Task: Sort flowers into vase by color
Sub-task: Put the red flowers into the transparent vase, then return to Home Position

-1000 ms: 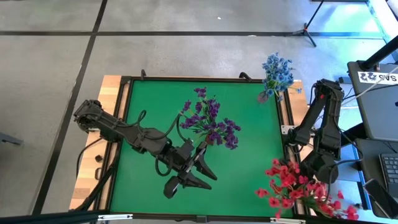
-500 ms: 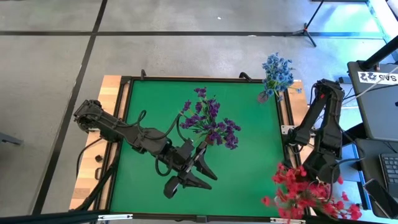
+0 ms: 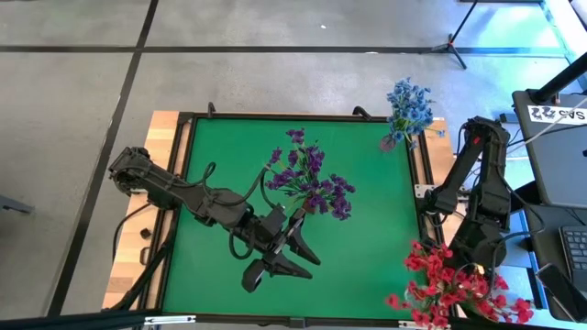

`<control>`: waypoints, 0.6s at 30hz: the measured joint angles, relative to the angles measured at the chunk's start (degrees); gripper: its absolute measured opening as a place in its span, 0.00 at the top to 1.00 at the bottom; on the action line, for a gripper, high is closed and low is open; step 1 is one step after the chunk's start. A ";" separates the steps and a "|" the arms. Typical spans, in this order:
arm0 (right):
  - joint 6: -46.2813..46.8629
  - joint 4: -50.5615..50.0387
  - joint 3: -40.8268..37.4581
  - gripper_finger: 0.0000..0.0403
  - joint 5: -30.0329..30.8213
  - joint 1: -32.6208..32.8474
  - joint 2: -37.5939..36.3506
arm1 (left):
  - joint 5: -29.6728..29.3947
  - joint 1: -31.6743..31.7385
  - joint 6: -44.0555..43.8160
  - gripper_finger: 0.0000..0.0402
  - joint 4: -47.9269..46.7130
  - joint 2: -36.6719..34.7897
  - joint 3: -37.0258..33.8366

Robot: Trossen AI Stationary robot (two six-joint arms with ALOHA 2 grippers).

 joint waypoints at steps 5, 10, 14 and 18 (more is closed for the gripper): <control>4.95 -0.74 3.31 0.52 -0.02 0.00 -0.02 | -0.01 0.00 0.46 0.64 -0.09 0.00 0.00; 7.61 -7.06 5.78 0.52 0.05 0.00 -0.04 | -0.02 0.00 0.48 0.64 -0.08 0.00 0.00; 9.60 -12.17 6.38 0.52 -0.02 0.00 -0.19 | -0.02 -0.01 0.48 0.64 -0.07 0.00 0.00; 12.32 -14.96 6.44 0.53 -1.06 0.00 -1.15 | -0.07 -0.48 0.42 0.64 -0.05 0.00 0.00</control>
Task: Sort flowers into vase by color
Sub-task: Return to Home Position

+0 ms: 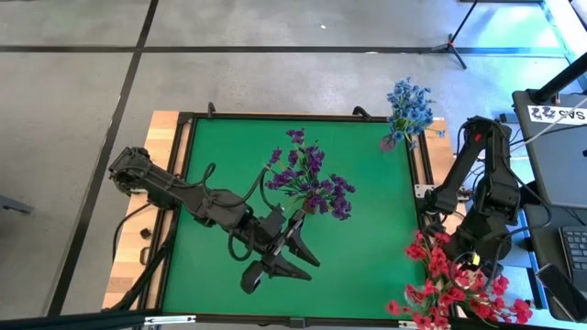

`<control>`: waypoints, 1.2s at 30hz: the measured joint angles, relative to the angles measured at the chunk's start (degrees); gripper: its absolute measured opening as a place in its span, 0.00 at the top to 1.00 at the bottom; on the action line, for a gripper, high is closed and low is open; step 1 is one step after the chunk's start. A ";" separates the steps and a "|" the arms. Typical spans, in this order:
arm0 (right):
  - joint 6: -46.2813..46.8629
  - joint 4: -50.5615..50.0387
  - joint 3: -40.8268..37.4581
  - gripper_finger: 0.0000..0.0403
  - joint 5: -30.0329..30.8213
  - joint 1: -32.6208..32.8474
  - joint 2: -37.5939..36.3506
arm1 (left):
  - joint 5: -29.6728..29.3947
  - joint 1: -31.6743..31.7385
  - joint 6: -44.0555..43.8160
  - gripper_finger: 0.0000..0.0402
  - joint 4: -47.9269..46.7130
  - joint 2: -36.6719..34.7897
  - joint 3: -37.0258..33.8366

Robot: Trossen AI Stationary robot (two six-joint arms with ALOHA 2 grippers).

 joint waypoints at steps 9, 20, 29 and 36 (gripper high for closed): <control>6.84 -2.98 0.00 0.72 -1.47 0.00 -7.04 | 3.11 0.65 1.83 0.64 -0.45 0.00 0.00; 8.23 -4.96 0.00 0.98 4.01 0.00 -16.02 | 15.38 7.46 4.52 0.64 -2.52 0.00 0.00; -0.80 3.02 0.00 0.99 23.91 0.00 -18.83 | 28.95 16.84 6.03 0.64 -4.67 -0.02 0.00; -3.66 8.25 0.00 0.99 31.04 -3.01 -17.30 | 40.99 26.62 6.10 0.64 -5.49 -0.04 0.00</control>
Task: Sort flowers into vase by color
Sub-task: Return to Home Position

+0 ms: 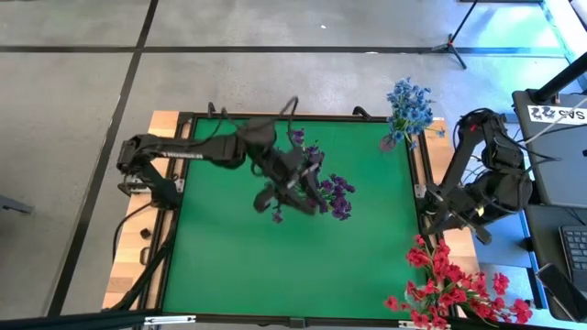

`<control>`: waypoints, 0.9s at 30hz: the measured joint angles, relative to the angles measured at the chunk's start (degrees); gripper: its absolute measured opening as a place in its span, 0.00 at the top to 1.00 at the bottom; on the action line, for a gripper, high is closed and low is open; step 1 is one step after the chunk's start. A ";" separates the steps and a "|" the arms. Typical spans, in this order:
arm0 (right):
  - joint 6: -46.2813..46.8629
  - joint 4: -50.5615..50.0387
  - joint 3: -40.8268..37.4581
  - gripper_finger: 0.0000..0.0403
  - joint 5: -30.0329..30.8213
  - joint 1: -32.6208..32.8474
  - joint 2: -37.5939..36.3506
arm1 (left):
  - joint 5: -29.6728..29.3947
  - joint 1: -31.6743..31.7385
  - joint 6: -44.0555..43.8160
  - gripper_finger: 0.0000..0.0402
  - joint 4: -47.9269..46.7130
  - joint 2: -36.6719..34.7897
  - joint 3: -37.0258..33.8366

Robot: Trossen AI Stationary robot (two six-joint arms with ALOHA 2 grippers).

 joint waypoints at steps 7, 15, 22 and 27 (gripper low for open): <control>-4.27 4.06 0.00 1.00 -4.22 -15.07 4.58 | 7.03 9.48 4.29 0.64 -1.11 -2.92 0.00; -23.32 21.04 -0.07 1.00 -21.36 -46.93 13.36 | 7.21 19.16 10.22 0.64 -13.05 -9.08 0.04; -32.25 29.69 -0.05 1.00 -24.95 -65.54 9.86 | 6.07 23.21 21.40 0.64 -38.53 -18.07 0.04; -32.38 31.40 -2.29 1.00 -21.94 -66.41 2.39 | 0.57 22.94 22.90 0.64 -45.92 -26.06 -3.43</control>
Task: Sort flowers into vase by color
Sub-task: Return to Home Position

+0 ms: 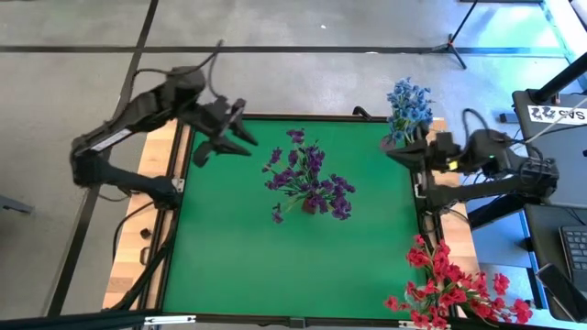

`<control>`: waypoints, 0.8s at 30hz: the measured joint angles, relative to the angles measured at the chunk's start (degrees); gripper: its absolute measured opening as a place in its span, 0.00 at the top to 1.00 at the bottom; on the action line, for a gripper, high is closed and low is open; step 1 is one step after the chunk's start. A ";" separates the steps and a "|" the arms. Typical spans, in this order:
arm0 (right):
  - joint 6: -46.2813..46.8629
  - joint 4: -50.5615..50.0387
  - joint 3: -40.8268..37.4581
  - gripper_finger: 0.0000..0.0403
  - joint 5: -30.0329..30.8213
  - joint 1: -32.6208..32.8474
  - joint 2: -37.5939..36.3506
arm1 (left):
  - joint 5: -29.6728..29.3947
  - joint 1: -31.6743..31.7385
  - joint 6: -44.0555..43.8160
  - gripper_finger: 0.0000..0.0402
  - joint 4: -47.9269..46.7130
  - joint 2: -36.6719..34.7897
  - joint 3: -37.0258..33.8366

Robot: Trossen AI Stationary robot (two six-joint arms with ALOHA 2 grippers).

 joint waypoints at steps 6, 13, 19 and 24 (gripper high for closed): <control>0.77 13.65 -9.92 1.00 7.12 4.18 -5.01 | -12.61 -4.96 -6.40 0.64 10.05 -13.31 -16.74; 0.87 22.71 -19.70 1.00 17.69 8.86 -4.96 | -33.88 -20.26 -13.18 0.64 27.52 -24.54 -38.79; 2.28 19.29 -20.47 1.00 20.64 10.17 -5.57 | -43.01 -27.66 -13.87 0.64 36.23 -34.81 -54.21; 1.66 12.72 -20.49 1.00 20.90 10.17 -4.97 | -48.55 -29.13 -14.10 0.64 42.09 -43.67 -64.27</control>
